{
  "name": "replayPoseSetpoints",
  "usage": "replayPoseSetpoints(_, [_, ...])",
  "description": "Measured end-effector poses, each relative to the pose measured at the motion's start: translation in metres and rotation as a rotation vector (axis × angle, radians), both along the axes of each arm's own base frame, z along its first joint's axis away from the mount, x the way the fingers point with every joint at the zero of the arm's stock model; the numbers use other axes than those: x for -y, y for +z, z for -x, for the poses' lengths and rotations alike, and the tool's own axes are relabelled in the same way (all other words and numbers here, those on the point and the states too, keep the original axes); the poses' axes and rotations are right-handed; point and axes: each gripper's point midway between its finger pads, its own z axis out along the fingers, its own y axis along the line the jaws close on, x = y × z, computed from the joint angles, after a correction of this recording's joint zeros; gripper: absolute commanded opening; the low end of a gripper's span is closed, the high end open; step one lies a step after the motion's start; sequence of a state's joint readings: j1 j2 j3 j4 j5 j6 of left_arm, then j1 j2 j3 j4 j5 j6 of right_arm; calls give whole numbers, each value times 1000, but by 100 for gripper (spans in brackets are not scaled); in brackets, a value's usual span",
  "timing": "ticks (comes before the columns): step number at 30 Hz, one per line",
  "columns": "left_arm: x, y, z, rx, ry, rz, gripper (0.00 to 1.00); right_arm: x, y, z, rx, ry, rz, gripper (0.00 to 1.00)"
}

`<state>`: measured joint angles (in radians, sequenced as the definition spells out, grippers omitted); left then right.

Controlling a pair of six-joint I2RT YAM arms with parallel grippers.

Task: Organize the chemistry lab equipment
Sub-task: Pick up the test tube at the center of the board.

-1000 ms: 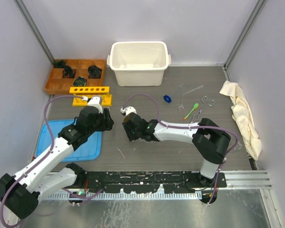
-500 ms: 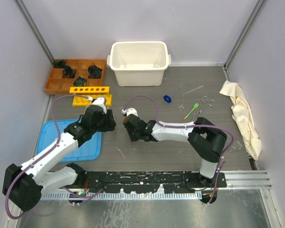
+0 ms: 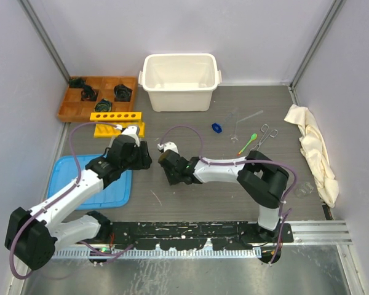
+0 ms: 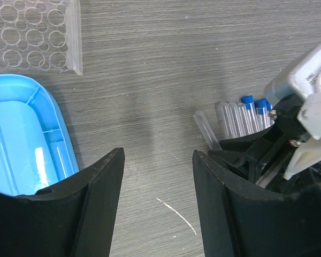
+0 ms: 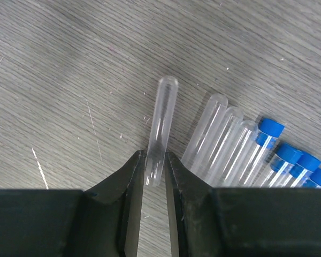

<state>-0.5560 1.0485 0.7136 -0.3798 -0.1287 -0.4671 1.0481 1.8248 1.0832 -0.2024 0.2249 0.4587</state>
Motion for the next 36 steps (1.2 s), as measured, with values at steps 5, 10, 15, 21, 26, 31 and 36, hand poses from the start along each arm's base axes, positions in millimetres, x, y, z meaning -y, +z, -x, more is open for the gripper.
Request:
replayPoseSetpoints(5, [4, -5, 0, -18, -2, 14, 55, -3, -4, -1, 0, -5, 0, 11])
replayPoseSetpoints(10, [4, -11, 1, -32, -6, 11, 55, -4, -4, -1, 8, -14, -2, 1])
replayPoseSetpoints(15, [6, -11, 0, -31, -7, 18, 55, -2, -2, 1, 45, -18, -22, 1])
replayPoseSetpoints(21, [16, -6, 0, -26, -25, 70, 53, 15, 5, 19, 102, 0, -84, 1])
replayPoseSetpoints(26, [32, 1, 1, -25, -59, 157, 54, 5, 38, 34, 218, 51, -203, 1])
replayPoseSetpoints(31, [48, 7, 6, -43, -103, 251, 54, -17, 73, 46, 341, 94, -292, 1])
replayPoseSetpoints(36, [58, 11, 12, -63, -131, 310, 52, -20, 84, 48, 418, 84, -292, 1])
